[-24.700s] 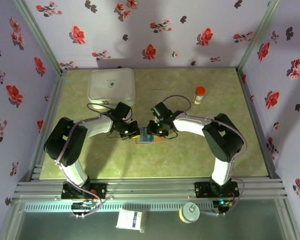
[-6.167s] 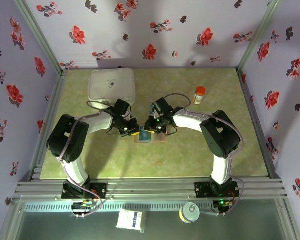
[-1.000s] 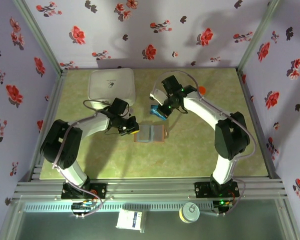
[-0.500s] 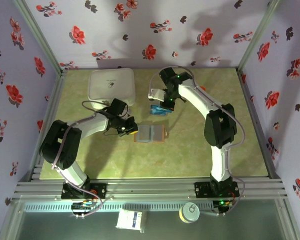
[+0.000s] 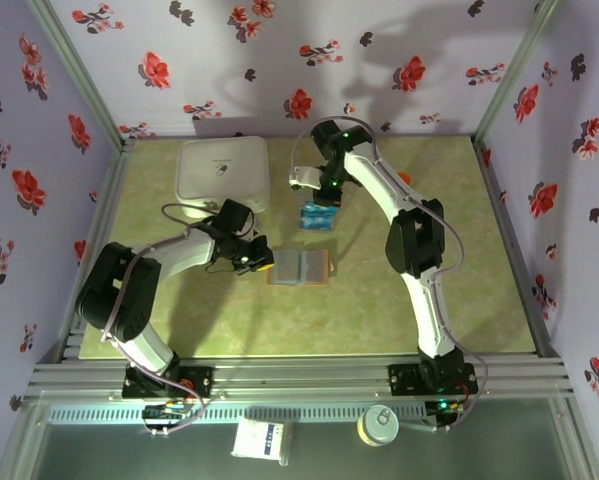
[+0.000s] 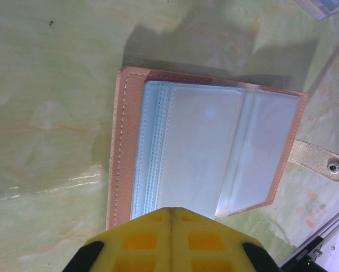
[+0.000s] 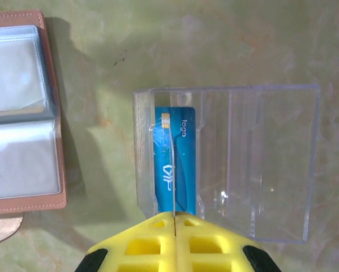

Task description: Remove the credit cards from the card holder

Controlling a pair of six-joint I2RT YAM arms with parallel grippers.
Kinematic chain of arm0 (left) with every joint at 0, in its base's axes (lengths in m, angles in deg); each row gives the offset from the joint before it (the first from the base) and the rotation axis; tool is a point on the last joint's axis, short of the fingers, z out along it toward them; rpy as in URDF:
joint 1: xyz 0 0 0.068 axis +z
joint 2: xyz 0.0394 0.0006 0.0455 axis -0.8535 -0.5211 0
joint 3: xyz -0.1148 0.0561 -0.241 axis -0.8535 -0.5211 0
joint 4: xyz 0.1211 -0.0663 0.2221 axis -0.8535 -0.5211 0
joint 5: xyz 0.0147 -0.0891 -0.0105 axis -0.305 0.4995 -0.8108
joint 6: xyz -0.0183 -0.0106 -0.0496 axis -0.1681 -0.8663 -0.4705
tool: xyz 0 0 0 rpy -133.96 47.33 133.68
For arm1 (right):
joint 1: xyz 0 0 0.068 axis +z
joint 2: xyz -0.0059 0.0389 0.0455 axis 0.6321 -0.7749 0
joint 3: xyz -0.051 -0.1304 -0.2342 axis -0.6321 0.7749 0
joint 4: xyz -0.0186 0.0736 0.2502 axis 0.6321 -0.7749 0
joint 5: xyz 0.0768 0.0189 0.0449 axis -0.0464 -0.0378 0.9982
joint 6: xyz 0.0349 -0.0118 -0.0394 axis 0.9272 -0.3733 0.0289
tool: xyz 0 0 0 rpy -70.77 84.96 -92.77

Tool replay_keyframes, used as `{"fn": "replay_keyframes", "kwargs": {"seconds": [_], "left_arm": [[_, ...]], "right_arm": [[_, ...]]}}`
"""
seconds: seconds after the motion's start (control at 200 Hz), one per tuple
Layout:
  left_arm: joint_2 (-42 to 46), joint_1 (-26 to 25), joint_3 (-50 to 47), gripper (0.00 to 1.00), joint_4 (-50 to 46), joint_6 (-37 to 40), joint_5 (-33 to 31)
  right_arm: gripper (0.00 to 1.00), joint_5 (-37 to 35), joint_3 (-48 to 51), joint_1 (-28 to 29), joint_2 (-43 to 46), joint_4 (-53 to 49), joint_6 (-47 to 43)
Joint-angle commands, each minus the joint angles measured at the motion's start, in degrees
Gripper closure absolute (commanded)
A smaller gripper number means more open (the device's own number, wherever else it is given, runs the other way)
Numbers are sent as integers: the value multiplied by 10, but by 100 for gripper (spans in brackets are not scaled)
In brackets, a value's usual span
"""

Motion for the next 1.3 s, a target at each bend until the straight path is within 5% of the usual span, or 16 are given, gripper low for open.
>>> {"fn": "replay_keyframes", "kwargs": {"seconds": [0.0, 1.12, 1.295], "left_arm": [[16, 5, -6, 100, -5, -1, -7], [7, 8, -7, 100, -2, -3, -7], [5, 8, -7, 100, -1, -3, -7]], "right_arm": [[100, 12, -24, -3, -19, -26, -9], [100, 51, -6, -5, -43, 63, 42], [88, 43, 3, -8, -38, 67, 52]]}}
